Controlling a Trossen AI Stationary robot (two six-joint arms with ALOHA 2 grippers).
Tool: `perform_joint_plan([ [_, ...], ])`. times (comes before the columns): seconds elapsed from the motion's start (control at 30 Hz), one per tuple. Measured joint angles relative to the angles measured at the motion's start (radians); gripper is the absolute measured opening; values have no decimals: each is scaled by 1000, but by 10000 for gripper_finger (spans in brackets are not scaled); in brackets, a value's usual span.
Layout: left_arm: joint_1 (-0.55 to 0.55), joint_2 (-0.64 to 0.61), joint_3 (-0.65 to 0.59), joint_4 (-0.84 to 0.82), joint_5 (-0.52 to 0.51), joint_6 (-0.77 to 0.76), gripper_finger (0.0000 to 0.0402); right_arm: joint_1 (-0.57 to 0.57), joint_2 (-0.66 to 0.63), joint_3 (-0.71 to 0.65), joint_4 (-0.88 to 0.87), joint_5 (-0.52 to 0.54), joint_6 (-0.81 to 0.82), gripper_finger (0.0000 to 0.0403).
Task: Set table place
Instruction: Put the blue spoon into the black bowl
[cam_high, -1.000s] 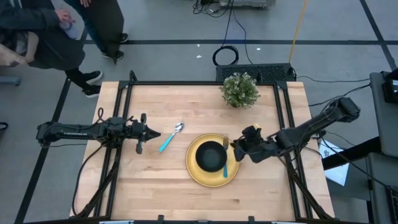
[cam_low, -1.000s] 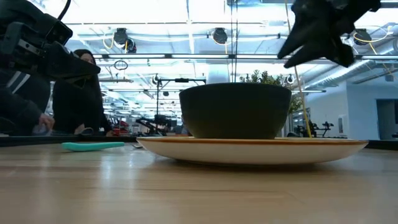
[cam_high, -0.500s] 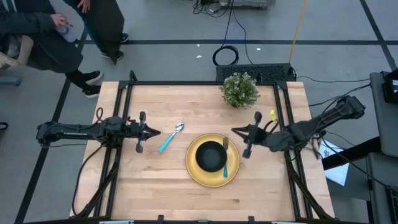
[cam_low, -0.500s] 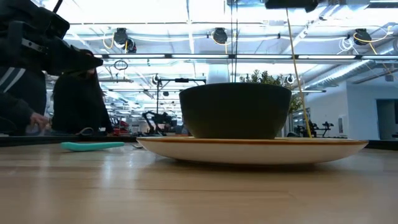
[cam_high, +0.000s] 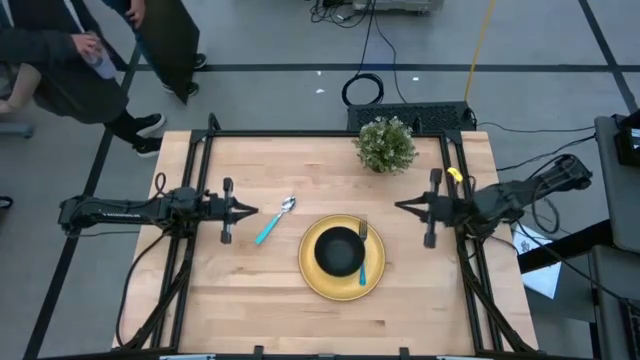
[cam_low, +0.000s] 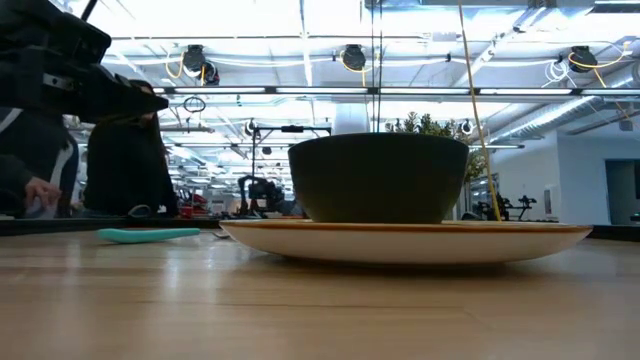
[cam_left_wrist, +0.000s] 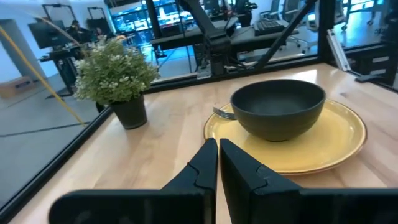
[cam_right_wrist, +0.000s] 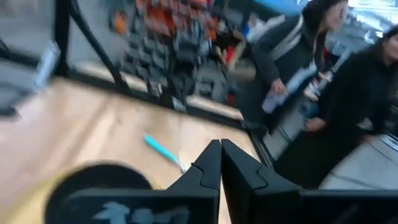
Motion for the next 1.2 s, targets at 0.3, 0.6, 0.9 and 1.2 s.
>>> perform_joint_plan([
  [0.3,0,0,0,0,-6,-21,24,-59,-229,-247,76,-35,98,0],
  [0.6,0,0,0,0,-6,-26,24,-200,-281,-423,189,-348,251,0],
  [0.9,0,0,0,-1,-10,11,24,-335,-309,-551,415,-577,275,0],
  [1.2,0,0,0,-1,-58,23,24,-413,-309,-597,410,-462,263,0],
])
